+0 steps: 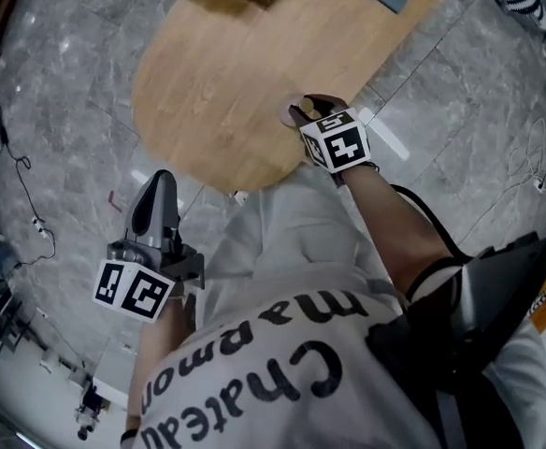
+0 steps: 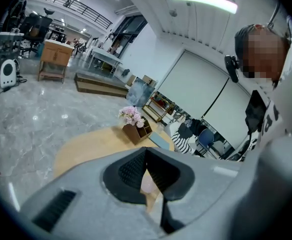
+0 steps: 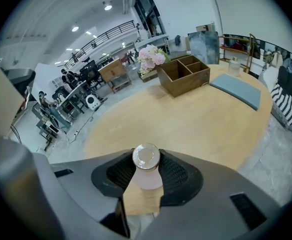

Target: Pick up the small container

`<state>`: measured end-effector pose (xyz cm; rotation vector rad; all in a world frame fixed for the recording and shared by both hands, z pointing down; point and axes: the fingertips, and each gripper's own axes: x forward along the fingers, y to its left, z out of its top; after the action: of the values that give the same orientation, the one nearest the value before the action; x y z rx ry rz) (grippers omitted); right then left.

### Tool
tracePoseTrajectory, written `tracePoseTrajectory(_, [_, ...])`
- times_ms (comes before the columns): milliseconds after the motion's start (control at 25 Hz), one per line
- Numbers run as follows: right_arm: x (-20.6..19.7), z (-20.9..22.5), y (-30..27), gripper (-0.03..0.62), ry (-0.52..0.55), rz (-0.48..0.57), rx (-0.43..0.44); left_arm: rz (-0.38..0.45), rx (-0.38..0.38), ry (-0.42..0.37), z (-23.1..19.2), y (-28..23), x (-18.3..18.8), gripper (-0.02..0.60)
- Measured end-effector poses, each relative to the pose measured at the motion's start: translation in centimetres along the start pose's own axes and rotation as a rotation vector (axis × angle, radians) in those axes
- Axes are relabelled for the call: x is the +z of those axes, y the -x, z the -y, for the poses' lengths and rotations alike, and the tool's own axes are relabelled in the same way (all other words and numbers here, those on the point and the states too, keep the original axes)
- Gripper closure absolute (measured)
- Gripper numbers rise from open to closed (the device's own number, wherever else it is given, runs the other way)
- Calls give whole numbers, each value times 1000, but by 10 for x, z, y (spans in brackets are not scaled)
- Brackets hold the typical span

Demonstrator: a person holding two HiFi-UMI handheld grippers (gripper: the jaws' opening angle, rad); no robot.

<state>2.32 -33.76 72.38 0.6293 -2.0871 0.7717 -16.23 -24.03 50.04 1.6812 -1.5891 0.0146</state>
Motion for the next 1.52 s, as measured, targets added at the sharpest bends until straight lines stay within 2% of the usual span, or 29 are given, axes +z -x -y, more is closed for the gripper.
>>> tracePoseTrajectory(160, [-14,-9,19,454,-30,7,-23,15,-61,-39,13,3,7,568])
tracePoseTrajectory(280, [-10,-17,37,454,-57,46,-44,41,-97,-61,17,11,13,566])
tracePoseTrajectory(480, [15,-45,86,454,-127,176,-59,68,-147,-118,23,38,20,566])
tracePoseTrajectory(680, [61,-97,147,454,-155,355,-44,79,-177,-156,19,77,35,568])
tracePoseTrajectory(920, [131,-154,226,454,-136,612,-8,151,-278,-217,30,113,77,566])
tracePoseTrajectory(1040, [156,-186,268,454,-111,720,12,198,-334,-262,43,136,98,567])
tracePoseTrajectory(1240, [192,-241,339,454,-39,894,42,261,-412,-296,61,175,125,566])
tracePoseTrajectory(1400, [208,-280,378,454,27,983,37,268,-430,-349,62,200,134,566])
tracePoseTrajectory(1520, [208,-299,398,454,46,1015,17,295,-449,-358,61,217,140,568])
